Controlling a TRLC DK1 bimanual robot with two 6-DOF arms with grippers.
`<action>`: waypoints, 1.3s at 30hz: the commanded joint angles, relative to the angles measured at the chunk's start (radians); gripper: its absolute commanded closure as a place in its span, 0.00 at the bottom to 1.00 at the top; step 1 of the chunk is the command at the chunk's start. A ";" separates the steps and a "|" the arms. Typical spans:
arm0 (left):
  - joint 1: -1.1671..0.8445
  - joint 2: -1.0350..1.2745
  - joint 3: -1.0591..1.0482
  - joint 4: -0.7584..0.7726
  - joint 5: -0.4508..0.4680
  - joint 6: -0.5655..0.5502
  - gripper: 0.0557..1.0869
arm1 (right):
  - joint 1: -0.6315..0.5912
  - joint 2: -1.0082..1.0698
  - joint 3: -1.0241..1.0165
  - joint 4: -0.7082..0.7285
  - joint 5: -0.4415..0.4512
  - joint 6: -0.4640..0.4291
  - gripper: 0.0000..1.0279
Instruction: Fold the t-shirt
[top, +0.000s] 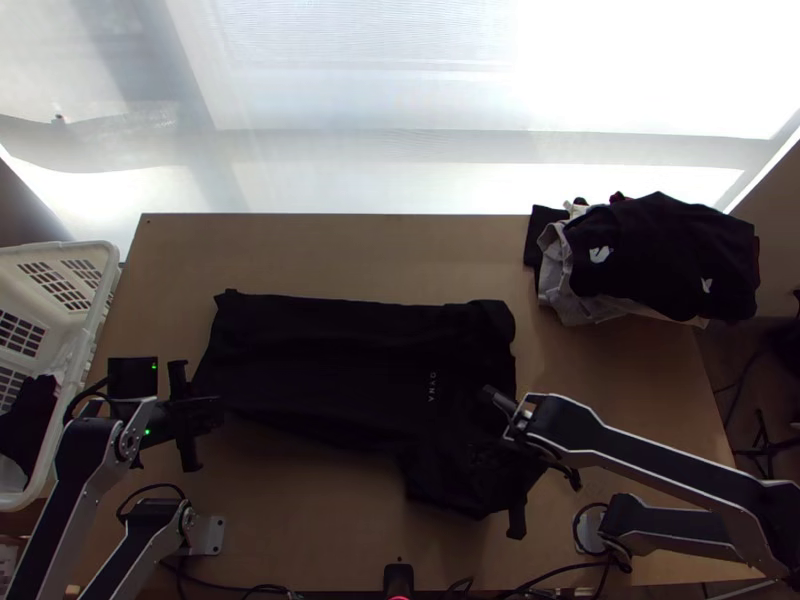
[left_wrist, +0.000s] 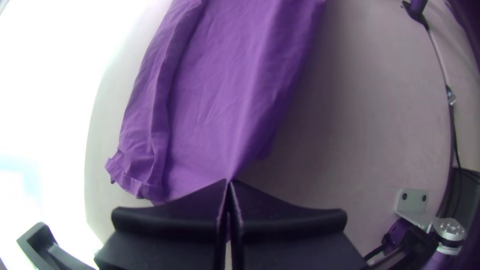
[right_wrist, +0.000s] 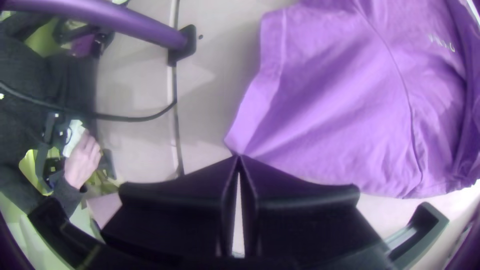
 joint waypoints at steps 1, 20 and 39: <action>-0.006 -0.046 -0.028 -0.028 0.011 0.014 0.97 | -0.040 -0.058 -0.028 -0.019 -0.044 0.011 0.84; 0.034 0.012 0.070 0.123 0.021 -0.005 0.97 | -0.348 -0.055 0.208 -0.079 -0.084 -0.043 0.98; 0.057 0.580 0.298 0.090 0.132 -0.408 0.97 | -0.551 0.275 0.386 0.026 -0.050 0.008 0.98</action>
